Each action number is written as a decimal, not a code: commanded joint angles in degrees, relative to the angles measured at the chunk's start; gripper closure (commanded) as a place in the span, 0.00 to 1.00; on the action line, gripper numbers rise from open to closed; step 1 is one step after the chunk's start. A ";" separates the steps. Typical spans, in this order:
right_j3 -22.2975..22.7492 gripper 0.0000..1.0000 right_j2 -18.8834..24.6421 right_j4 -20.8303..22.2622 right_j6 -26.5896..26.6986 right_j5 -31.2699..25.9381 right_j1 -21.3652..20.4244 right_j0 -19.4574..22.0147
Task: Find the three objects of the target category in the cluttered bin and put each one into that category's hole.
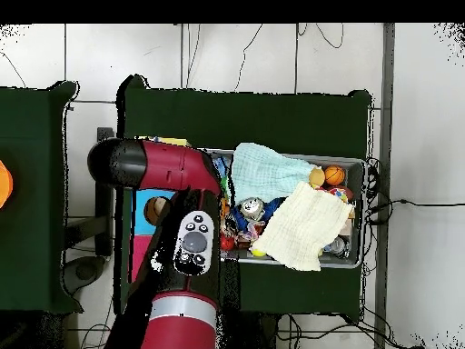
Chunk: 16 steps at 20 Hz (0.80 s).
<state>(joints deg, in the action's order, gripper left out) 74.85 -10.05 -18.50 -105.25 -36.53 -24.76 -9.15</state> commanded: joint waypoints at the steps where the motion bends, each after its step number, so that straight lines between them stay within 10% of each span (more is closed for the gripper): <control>1: 9.81 1.00 5.44 1.60 -5.40 7.88 0.88 5.45; 10: 11.92 1.00 6.64 2.75 -4.25 7.66 -1.06 7.14; 16: 8.98 1.00 6.67 1.61 -9.53 12.84 4.74 3.94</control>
<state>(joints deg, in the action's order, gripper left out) 80.00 -7.27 -18.30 -105.25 -30.29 -25.78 -5.67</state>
